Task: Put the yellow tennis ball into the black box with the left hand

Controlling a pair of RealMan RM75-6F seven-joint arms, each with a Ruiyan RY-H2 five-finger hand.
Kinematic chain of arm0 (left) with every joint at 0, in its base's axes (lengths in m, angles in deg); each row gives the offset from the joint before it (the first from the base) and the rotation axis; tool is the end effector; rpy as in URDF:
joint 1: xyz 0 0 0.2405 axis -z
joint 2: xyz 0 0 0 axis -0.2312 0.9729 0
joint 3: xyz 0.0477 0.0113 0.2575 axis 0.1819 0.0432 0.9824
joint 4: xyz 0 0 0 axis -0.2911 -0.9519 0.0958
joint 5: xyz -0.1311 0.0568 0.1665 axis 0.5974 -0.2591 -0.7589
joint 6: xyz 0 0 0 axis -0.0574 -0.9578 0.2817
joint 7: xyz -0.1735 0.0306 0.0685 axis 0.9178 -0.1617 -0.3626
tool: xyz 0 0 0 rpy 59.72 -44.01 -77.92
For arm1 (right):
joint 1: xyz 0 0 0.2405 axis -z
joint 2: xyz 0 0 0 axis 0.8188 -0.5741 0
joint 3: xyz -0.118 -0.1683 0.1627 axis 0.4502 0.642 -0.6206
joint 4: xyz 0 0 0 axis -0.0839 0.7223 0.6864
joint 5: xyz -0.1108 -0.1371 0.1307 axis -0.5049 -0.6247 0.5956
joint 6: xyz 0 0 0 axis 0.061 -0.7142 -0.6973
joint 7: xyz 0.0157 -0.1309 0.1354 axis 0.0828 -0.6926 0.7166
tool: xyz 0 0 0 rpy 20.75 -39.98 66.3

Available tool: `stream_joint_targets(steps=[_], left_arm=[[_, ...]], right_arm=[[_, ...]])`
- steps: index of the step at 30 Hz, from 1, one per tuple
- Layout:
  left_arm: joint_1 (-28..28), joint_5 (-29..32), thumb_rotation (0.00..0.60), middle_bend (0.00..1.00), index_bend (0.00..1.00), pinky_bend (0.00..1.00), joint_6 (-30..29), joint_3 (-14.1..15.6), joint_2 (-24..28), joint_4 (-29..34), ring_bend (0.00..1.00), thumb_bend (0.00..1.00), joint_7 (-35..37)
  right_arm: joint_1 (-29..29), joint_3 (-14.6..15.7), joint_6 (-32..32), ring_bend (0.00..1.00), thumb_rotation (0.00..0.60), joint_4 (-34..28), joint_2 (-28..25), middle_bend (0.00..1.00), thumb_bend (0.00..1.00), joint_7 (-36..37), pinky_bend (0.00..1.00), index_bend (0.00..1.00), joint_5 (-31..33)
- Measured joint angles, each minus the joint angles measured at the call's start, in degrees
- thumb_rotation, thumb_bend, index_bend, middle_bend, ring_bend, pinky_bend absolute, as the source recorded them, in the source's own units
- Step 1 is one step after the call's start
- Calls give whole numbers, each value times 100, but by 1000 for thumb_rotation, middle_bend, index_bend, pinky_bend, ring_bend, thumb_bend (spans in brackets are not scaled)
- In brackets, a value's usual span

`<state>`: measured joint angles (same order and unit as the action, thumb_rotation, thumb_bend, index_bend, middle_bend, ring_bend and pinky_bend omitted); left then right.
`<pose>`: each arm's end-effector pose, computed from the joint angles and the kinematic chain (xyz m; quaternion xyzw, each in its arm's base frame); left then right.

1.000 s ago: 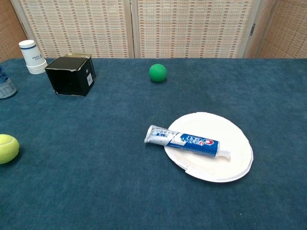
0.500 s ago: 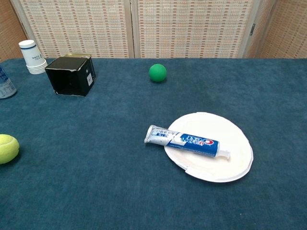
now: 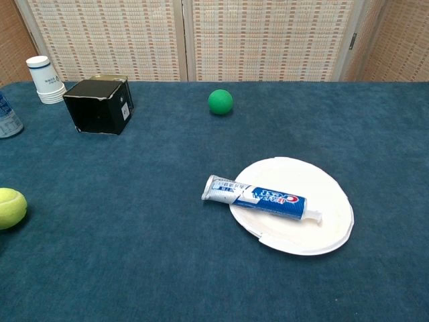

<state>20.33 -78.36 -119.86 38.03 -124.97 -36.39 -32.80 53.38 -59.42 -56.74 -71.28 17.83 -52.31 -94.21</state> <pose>-0.3689 0.2244 -0.0362 -0.6956 -0.3352 -0.3994 0.4943 -0.3511 -0.1915 0.1432 0.6168 -0.3859 0.4300 0.5346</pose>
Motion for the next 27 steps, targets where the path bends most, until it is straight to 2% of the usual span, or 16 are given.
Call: stream_joint_targets(steps=[11, 27], left_arm=[[339, 96, 600, 1000, 1000, 1000, 456, -116, -47, 167, 1000, 665, 18], [1244, 463, 600, 1000, 1000, 1000, 1389, -556, -102, 329, 1000, 671, 63]], right_arm=[[8, 2, 2, 0, 600, -16, 5, 0, 0, -47, 0, 29, 11], [-15, 2, 79, 0, 600, -34, 9, 0, 0, -120, 0, 29, 43]])
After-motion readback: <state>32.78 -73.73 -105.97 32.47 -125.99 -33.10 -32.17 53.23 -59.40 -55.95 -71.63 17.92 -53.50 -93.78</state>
